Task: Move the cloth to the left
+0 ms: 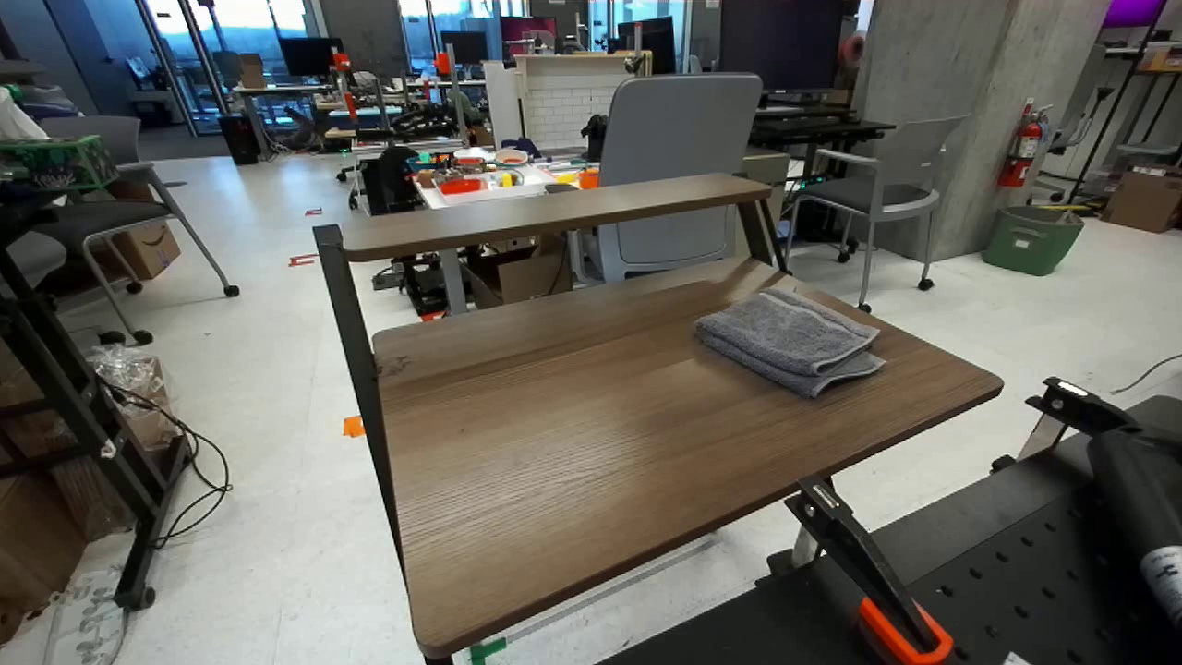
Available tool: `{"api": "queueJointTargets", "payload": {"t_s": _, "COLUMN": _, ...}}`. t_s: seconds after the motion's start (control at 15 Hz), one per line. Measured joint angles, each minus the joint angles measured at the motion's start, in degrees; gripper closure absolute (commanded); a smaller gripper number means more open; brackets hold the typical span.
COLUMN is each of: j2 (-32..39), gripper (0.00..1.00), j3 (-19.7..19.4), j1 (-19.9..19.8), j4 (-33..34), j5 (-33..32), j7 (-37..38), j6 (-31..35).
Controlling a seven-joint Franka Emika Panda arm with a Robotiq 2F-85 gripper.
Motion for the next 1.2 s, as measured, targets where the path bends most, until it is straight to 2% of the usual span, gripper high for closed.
{"api": "queueJointTargets", "payload": {"t_s": 0.27, "j2": 1.33, "gripper": 0.0, "j3": -0.43, "j1": -0.58, "j4": 0.11, "j5": 0.0, "j7": 0.85, "j6": 1.59}}
{"api": "queueJointTargets", "payload": {"t_s": 0.47, "j2": 5.59, "gripper": 0.0, "j3": -1.01, "j1": -2.08, "j4": 0.22, "j5": 0.0, "j7": 2.08, "j6": 7.58}}
{"api": "queueJointTargets", "payload": {"t_s": 0.73, "j2": 15.33, "gripper": 0.0, "j3": -3.37, "j1": -3.62, "j4": 1.52, "j5": 1.89, "j7": 2.66, "j6": 16.55}}
{"api": "queueJointTargets", "payload": {"t_s": 1.0, "j2": 27.3, "gripper": 0.0, "j3": -6.1, "j1": -4.03, "j4": 5.5, "j5": 7.06, "j7": 2.01, "j6": 23.81}}
{"api": "queueJointTargets", "payload": {"t_s": 1.2, "j2": 35.99, "gripper": 0.0, "j3": -6.51, "j1": -4.12, "j4": 9.94, "j5": 11.46, "j7": 0.98, "j6": 27.34}}
